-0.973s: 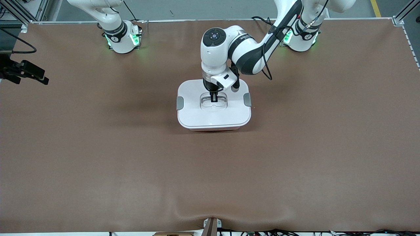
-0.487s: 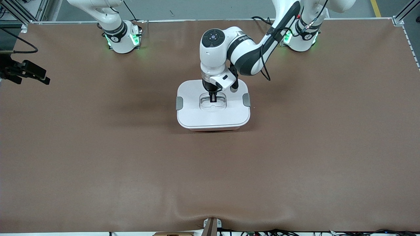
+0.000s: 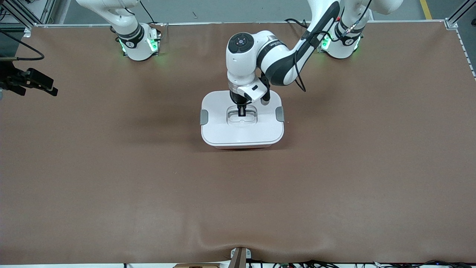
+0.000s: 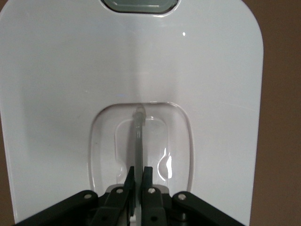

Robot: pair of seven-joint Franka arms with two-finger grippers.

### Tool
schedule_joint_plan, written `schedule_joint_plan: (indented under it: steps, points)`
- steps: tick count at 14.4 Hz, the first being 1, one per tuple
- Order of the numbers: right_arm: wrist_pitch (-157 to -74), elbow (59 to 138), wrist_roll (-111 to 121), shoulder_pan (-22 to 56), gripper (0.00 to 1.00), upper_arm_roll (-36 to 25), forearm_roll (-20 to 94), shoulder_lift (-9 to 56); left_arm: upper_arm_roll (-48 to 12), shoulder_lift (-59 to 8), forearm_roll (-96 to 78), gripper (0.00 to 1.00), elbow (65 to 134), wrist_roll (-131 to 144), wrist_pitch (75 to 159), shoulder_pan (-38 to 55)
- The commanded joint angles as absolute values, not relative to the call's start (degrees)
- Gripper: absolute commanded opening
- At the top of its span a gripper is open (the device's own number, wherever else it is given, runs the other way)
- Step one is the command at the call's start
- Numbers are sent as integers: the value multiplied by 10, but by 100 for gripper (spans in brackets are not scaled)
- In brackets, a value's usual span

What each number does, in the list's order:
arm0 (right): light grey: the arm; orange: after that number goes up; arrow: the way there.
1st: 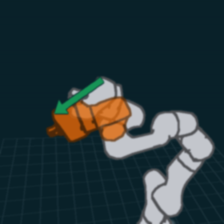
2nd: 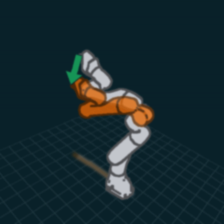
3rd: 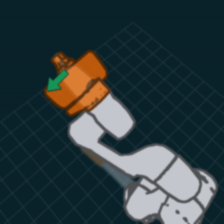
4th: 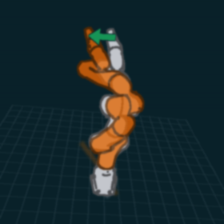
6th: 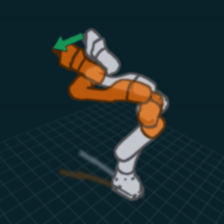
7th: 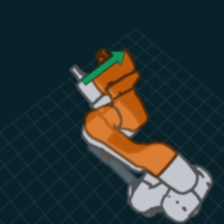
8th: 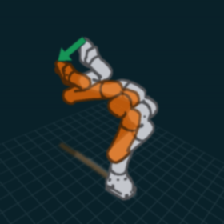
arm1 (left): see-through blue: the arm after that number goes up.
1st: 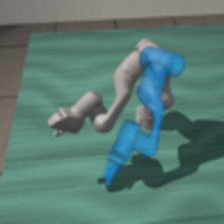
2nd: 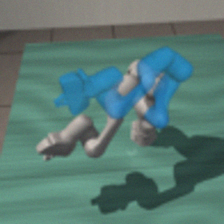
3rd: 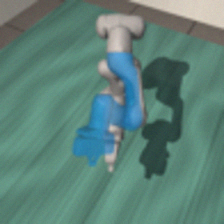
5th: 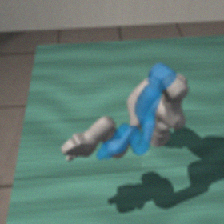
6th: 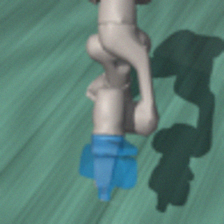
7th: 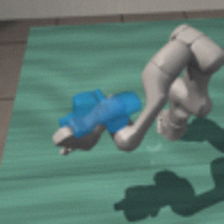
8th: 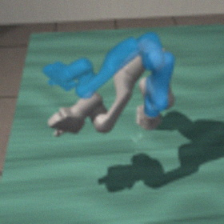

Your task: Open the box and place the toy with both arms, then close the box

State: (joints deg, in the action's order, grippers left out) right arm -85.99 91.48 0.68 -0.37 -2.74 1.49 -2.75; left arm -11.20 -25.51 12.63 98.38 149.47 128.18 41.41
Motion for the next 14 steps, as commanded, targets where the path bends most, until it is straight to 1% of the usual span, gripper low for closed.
schedule_joint_plan:
  steps: [1, 5, 12, 13, 14]
  points:
    - [-853, 910, 7, -4, 100, -27, 18, -30, -111, -251, 147, 0, 1005, 1512, 1302, 415]
    - [-847, 909, 8, -7, 100, -29, 17, -31, -111, -252, 154, 0, 1012, 1512, 1311, 417]
    - [-847, 909, 8, -7, 100, -29, 16, -31, -114, -243, 157, 0, 1007, 1511, 1307, 414]
    - [-847, 909, 8, -7, 100, -29, 16, -30, -114, -241, 157, 11, 1005, 1509, 1305, 413]
    - [-847, 909, 8, -7, 100, -29, 16, -31, -115, -238, 157, 37, 1003, 1506, 1305, 411]
